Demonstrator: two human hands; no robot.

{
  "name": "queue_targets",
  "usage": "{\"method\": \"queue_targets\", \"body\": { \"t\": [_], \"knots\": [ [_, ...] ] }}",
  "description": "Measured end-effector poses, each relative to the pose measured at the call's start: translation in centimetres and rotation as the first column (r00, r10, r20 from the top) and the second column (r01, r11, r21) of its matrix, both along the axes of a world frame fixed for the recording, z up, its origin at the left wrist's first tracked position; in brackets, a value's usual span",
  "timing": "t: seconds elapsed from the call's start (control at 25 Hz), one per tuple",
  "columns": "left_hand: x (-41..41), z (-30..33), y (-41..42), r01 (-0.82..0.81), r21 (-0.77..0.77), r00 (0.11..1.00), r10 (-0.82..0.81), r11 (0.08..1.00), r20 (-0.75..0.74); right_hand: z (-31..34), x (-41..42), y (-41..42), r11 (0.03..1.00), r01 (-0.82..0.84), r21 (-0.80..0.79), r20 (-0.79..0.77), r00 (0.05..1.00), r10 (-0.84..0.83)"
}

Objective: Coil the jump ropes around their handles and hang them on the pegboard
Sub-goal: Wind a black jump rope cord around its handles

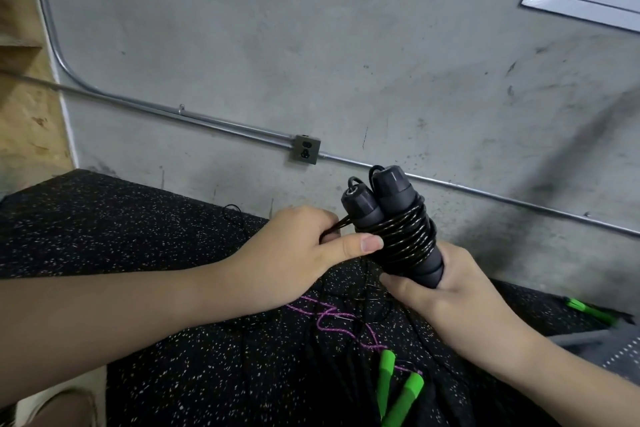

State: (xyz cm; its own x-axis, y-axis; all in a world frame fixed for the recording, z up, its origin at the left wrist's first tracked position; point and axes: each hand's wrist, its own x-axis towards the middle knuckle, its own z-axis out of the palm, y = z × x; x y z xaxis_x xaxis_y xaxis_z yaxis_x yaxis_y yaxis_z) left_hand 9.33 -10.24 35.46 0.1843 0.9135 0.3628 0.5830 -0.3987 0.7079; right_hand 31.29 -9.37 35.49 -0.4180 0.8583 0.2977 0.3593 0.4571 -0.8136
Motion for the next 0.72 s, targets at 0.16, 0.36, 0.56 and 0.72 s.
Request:
{"method": "queue_targets", "body": {
  "t": [0.16,0.36,0.56,0.72],
  "knots": [
    [0.2,-0.2,-0.1,0.007,0.042,0.998,-0.004,0.999,-0.060,-0.7,-0.1,0.7,0.997,0.072,0.035,0.002,0.997,-0.072],
    [1.3,-0.4,0.1,0.042,-0.056,0.997,-0.046,0.998,-0.056,-2.0,-1.5,0.8,0.988,0.146,0.051,0.080,0.985,-0.150],
    [1.1,-1.0,0.1,0.028,-0.115,0.999,-0.023,0.993,0.047,-4.1,-3.2,-0.6,0.999,0.046,-0.009,0.125,0.991,-0.045],
    [-0.1,-0.5,0.5,0.159,-0.133,0.984,-0.146,0.978,0.099,-1.3,-2.4,-0.7,0.906,-0.168,-0.389,-0.063,0.986,0.156]
  ]
}}
